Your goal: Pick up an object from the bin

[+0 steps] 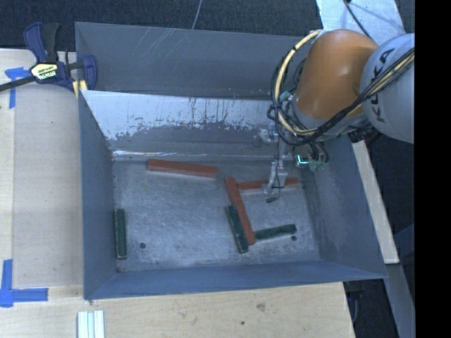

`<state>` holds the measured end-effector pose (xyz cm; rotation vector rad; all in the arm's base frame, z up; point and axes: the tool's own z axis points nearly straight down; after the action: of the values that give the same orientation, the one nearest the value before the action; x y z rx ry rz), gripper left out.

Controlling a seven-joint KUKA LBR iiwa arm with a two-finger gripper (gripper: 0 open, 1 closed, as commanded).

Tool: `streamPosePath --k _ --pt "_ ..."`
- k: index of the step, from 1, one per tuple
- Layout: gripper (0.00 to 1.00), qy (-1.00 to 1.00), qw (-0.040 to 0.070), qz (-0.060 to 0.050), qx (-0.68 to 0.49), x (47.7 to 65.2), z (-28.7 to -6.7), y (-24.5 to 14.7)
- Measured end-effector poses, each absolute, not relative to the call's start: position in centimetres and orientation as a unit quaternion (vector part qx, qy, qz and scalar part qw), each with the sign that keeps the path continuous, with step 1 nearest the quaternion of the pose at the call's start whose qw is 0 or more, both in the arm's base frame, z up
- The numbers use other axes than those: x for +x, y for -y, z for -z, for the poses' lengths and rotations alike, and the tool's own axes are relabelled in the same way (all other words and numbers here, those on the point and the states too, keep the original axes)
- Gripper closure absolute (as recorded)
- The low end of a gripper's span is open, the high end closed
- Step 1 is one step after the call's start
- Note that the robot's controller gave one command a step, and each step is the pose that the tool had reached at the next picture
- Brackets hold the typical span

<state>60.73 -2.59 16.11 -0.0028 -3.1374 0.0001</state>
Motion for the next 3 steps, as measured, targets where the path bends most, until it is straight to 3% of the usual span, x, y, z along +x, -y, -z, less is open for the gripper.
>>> streamPosePath --k 1,2,3 --pt "0.00 1.000 -0.002 0.000 -0.001 60.9 -16.6 2.6" --pt "0.00 0.996 0.001 0.000 0.087 60.6 -8.7 2.8" --pt "0.00 0.997 -0.003 0.000 0.078 60.6 -10.2 2.6"
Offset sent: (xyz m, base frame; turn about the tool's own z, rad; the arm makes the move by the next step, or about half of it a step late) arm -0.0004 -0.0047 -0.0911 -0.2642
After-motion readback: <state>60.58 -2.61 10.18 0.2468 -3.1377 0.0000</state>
